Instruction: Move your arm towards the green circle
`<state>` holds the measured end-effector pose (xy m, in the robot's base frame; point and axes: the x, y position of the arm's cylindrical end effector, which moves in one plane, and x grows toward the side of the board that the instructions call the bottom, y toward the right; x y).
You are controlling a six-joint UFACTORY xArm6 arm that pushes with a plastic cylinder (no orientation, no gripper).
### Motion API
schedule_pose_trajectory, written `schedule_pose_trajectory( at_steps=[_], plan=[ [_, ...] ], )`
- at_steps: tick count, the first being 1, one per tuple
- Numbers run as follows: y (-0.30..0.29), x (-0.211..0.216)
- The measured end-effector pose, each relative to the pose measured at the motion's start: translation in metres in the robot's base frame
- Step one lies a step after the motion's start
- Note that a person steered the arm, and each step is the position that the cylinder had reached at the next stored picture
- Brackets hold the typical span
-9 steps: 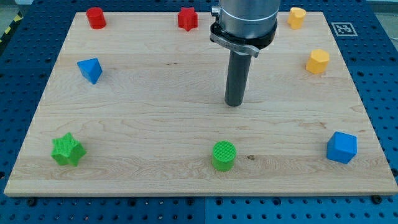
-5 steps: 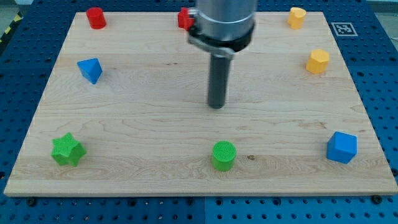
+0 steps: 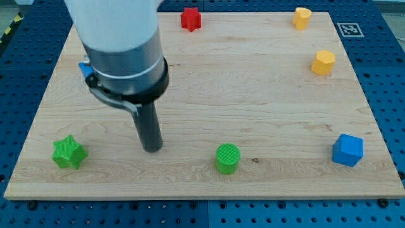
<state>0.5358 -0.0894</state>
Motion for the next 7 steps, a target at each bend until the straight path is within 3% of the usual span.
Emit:
schedule_pose_trajectory(
  at_steps=[1,2,3,4,5,7],
  plan=[
    [0.044,-0.037],
    [0.14,-0.037],
    [0.203,0.002],
    [0.202,0.049],
    [0.202,0.048],
    [0.138,0.048]
  ],
)
